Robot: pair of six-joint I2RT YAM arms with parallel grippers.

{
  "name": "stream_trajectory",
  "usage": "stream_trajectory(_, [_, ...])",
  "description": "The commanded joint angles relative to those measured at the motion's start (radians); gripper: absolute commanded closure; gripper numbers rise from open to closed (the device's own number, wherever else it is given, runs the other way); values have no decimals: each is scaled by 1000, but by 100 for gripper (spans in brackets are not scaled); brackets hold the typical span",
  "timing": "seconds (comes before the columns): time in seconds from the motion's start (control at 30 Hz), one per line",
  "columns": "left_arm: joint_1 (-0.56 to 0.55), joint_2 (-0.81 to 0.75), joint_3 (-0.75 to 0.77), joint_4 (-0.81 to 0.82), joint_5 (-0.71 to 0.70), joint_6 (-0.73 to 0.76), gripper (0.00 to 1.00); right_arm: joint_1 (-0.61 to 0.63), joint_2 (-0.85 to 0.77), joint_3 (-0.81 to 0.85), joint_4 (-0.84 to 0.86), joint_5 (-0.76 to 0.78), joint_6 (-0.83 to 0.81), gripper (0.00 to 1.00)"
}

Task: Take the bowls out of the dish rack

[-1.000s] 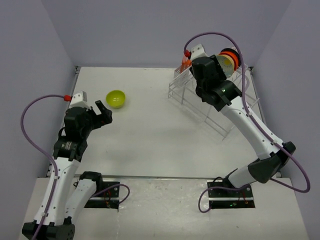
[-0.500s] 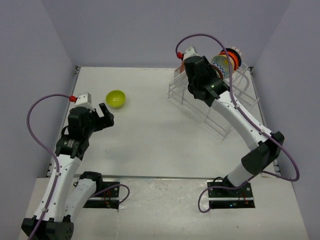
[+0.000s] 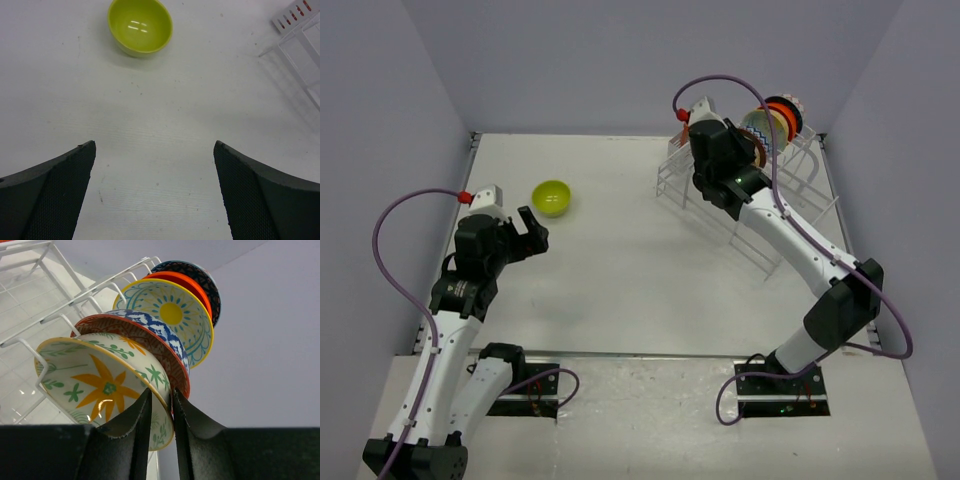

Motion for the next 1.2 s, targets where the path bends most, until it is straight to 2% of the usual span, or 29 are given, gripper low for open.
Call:
stream_trajectory(0.0, [-4, -7, 6, 43, 17, 34, 0, 1, -23, -41, 100, 10, -29, 76])
stream_trajectory(0.3, [-2, -3, 6, 44, 17, 34, 0, 1, -74, -104, 235, 27, -92, 90])
stream_trajectory(0.5, [-2, 0, 7, 43, 15, 34, 0, 5, -98, -118, 245, 27, -97, 95])
stream_trajectory(0.57, [-1, 0, 6, 44, 17, 34, 0, 7, -109, -127, 268, 30, -112, 100])
stream_trajectory(1.17, [7, -1, 9, 44, 15, 32, 0, 79, -212, -151, 367, 36, -201, 100])
